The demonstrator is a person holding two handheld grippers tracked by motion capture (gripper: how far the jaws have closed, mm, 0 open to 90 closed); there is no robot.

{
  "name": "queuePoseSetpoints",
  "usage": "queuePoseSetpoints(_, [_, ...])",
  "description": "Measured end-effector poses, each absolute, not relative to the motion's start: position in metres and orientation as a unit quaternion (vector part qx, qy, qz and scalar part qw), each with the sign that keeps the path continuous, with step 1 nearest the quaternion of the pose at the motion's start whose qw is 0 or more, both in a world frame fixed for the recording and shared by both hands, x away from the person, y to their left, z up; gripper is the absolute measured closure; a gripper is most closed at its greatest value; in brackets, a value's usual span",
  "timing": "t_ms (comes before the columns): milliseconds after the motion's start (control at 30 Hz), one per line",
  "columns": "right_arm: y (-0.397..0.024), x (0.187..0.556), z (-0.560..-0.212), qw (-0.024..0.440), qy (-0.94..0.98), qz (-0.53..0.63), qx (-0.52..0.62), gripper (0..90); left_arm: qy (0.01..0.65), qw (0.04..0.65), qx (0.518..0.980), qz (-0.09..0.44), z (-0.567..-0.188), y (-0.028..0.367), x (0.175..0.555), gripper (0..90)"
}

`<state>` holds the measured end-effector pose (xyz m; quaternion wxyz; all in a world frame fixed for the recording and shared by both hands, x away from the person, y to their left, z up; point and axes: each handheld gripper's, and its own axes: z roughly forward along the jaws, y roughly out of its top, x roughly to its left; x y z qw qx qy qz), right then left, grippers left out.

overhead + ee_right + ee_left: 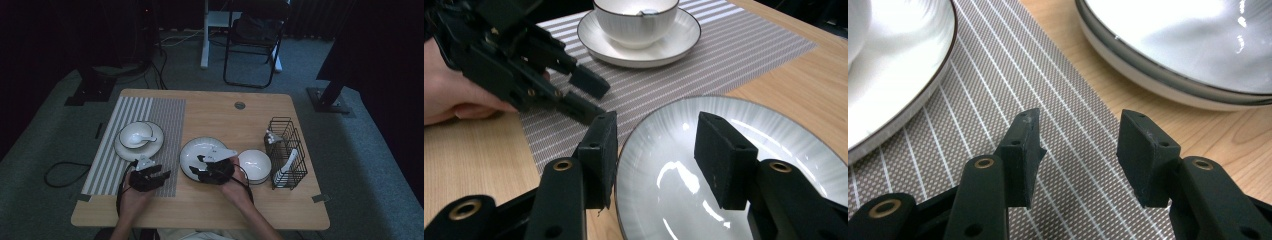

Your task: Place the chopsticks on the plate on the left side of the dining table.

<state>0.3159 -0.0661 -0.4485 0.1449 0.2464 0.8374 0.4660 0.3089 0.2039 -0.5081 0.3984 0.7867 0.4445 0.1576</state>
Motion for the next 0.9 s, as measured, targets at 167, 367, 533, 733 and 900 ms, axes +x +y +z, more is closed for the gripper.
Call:
queuePoseSetpoints(167, [-0.072, 0.307, -0.456, 0.153, 0.84, 0.457, 0.249, 51.2, 0.439, 0.4, 0.788, 0.16, -0.501, 0.202, 0.31, 52.9])
queuePoseSetpoints(367, [-0.082, 0.299, -0.465, 0.16, 0.842, 0.446, 0.258, 51.2, 0.429, 0.405, 0.791, 0.161, -0.494, 0.198, 0.311, 52.9])
queuePoseSetpoints(533, [-0.089, 0.294, -0.467, 0.163, 0.838, 0.45, 0.263, 51.2, 0.422, 0.41, 0.792, 0.163, -0.488, 0.194, 0.312, 52.9])
queuePoseSetpoints(733, [-0.096, 0.287, -0.471, 0.16, 0.839, 0.447, 0.268, 51.1, 0.401, 0.417, 0.799, 0.165, -0.476, 0.182, 0.318, 52.9])
queuePoseSetpoints(900, [-0.102, 0.283, -0.474, 0.157, 0.841, 0.442, 0.27, 52.3, 0.388, 0.424, 0.802, 0.162, -0.468, 0.174, 0.323, 52.9])
